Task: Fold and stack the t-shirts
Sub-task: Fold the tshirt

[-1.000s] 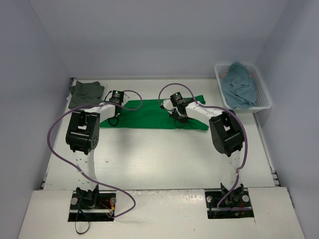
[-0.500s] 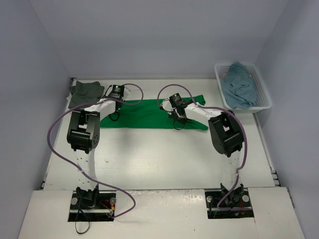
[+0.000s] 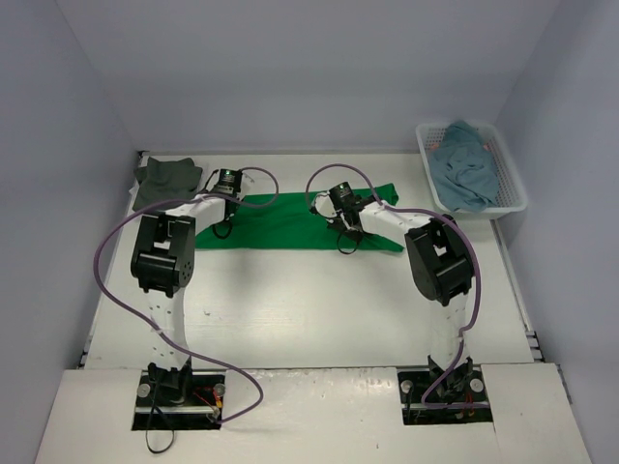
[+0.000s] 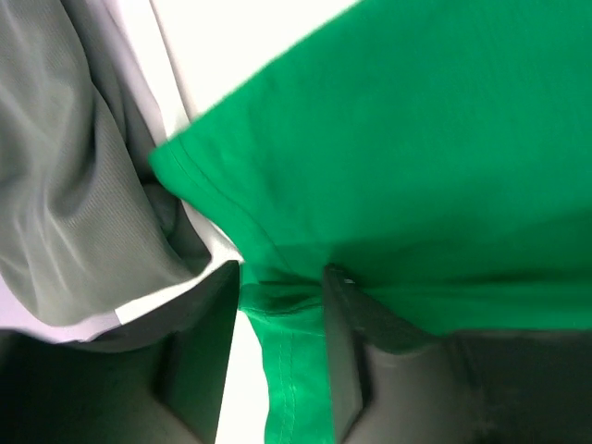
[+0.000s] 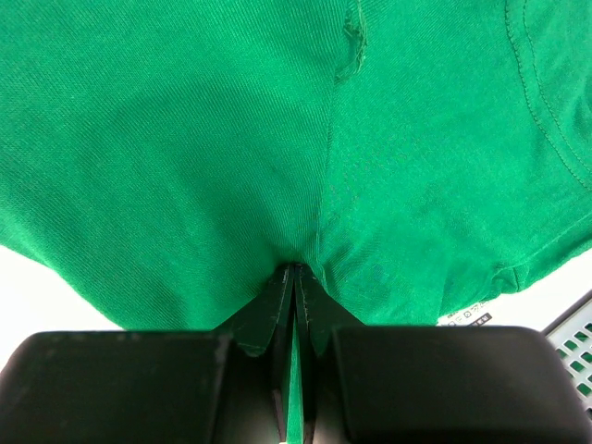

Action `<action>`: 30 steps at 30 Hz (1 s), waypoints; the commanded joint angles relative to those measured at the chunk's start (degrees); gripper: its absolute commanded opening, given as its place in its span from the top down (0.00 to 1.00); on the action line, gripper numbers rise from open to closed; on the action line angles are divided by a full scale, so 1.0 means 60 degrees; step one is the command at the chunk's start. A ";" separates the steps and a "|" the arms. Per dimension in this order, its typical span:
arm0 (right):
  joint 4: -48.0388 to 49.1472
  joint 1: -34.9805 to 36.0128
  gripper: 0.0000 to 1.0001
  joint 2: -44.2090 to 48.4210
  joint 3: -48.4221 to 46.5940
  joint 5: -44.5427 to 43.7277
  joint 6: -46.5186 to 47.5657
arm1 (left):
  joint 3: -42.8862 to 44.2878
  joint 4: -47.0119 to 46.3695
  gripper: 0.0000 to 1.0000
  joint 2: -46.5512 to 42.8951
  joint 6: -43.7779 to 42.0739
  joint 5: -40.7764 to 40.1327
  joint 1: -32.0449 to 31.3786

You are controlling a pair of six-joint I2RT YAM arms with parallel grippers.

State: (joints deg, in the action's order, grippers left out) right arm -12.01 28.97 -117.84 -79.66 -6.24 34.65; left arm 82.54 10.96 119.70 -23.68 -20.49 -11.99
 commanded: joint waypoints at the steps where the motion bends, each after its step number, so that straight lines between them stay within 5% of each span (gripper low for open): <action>1: -0.0225 -0.0053 1.00 -0.0427 0.0371 0.0366 -0.0107 | -0.0148 0.0077 0.67 -0.0922 0.0124 0.0192 -0.0009; 6: -0.0108 -0.0097 1.00 -0.0618 0.0342 0.0395 -0.0005 | -0.0427 -0.0084 0.89 -0.0337 -0.0023 0.0119 0.0006; 11: 0.0009 -0.0346 1.00 -0.0896 0.0239 0.0469 0.0171 | -0.0515 0.0062 0.96 0.0029 0.0124 0.0382 0.0006; 23: 0.0054 -0.0990 1.00 -0.1922 -0.1151 0.0337 0.0625 | -0.0896 0.1553 0.97 -0.0408 0.0022 0.1041 -0.0038; 30: -0.0122 -0.1166 1.00 -0.1981 -0.2045 0.0352 0.0553 | 0.0741 0.5479 0.93 -0.0058 -0.0067 0.4446 -0.0038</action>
State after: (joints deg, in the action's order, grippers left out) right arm -7.40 23.57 -126.69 -91.26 -6.39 38.89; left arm 83.68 24.86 118.21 -25.19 -9.96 -12.21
